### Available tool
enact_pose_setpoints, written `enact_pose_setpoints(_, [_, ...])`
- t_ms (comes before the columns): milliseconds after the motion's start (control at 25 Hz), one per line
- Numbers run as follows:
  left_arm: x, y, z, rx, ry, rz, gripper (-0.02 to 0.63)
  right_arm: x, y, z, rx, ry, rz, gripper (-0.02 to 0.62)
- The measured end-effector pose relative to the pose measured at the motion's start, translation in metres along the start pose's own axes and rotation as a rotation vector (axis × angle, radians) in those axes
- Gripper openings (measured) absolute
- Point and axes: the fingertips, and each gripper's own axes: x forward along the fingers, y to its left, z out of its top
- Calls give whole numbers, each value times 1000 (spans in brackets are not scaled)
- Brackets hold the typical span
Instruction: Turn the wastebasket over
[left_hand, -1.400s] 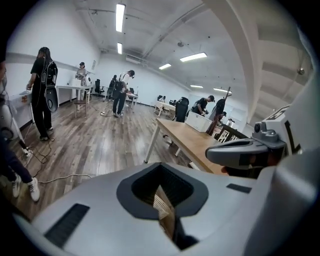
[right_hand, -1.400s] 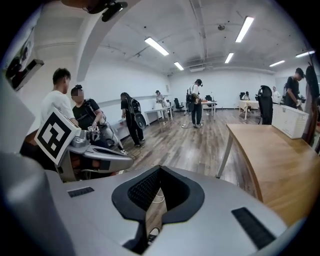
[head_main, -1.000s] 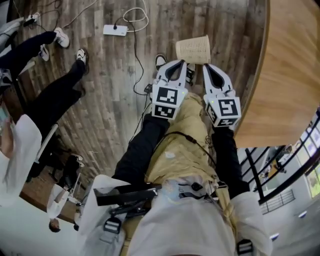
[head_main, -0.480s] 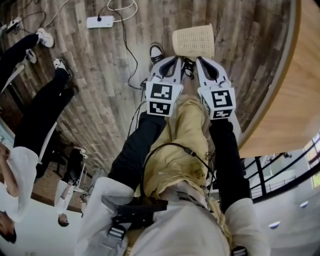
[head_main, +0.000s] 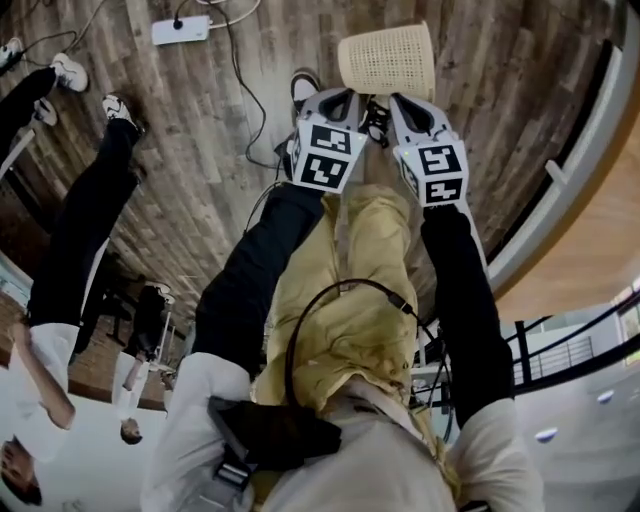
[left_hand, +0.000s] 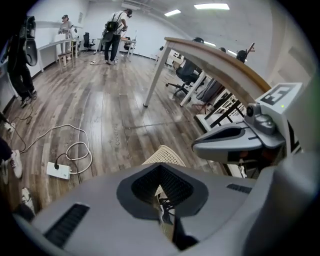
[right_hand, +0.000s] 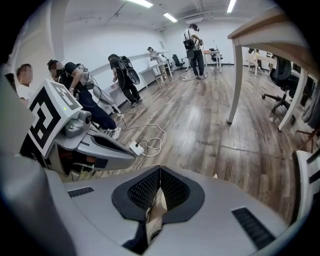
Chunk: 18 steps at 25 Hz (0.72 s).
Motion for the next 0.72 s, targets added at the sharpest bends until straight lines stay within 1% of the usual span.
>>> enact_pose_setpoints(160, [23,7,-15,4,55,-10,-3,23,-22,-18,-16,51,-8,21])
enact_pose_setpoints(320, [35,16,-18,-9,70,-4,-3,42,-43,-38,-15,98,-16,21])
enact_pose_setpoints(520, [54,26,-24,-23,74,-7,-3,64,-62,-65,38,154,-43,21])
enact_pose_setpoints(720, [75,26,-30,-21,112,-21,-3,82,-93,-85,71,200,-85,23])
